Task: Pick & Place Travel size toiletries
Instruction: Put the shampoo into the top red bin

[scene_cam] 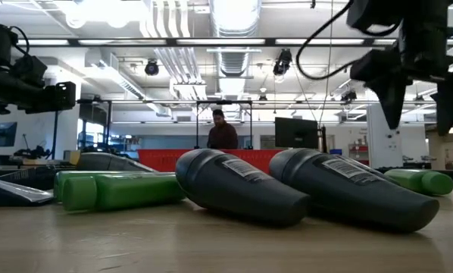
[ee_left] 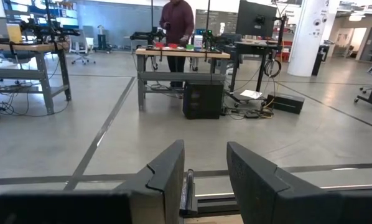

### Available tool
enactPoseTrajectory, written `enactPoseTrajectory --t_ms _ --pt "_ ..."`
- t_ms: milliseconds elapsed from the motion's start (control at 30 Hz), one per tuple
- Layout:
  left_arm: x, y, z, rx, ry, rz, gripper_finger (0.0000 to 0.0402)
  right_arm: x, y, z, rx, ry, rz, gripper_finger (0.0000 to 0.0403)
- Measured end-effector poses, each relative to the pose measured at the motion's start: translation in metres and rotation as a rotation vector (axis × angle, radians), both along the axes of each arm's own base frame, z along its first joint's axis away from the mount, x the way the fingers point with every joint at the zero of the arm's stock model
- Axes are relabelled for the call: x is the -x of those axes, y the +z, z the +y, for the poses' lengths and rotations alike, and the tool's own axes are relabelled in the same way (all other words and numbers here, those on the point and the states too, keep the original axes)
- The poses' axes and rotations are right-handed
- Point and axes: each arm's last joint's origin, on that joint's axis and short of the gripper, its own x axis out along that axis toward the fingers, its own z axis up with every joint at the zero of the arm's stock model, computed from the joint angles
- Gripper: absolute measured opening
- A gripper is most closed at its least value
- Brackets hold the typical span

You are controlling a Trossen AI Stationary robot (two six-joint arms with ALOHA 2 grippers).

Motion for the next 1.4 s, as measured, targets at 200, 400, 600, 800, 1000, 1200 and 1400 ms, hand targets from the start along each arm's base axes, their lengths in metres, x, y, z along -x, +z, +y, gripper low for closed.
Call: enactPoseTrajectory --t_ms 200,400,600,800,1000,1200,1400 --pt "0.0 0.0 0.0 0.0 0.0 0.0 0.0126 -0.034 -0.011 0.005 -0.026 0.149 0.049 0.0364" --pt "0.0 0.0 0.0 0.001 0.0 0.0 0.0126 -0.052 -0.045 0.006 -0.163 0.102 0.096 0.0364" --pt "0.0 0.0 0.0 0.001 0.0 0.0 0.0126 -0.049 -0.061 0.014 -0.195 0.047 0.173 0.0364" --pt "0.0 0.0 0.0 0.001 0.0 0.0 0.0126 -0.044 -0.076 0.012 -0.207 -0.023 0.027 0.0362" --pt "0.0 0.0 0.0 0.001 0.0 0.0 0.0126 -0.03 -0.087 0.012 -0.242 0.016 0.006 0.0319" --pt "0.0 0.0 0.0 0.001 0.0 0.0 0.0126 -0.029 -0.079 0.012 -0.197 0.273 -0.012 0.0246" --pt "0.0 0.0 0.0 0.001 0.0 0.0 0.0126 -0.026 -0.078 0.011 -0.169 0.408 0.058 0.0162"
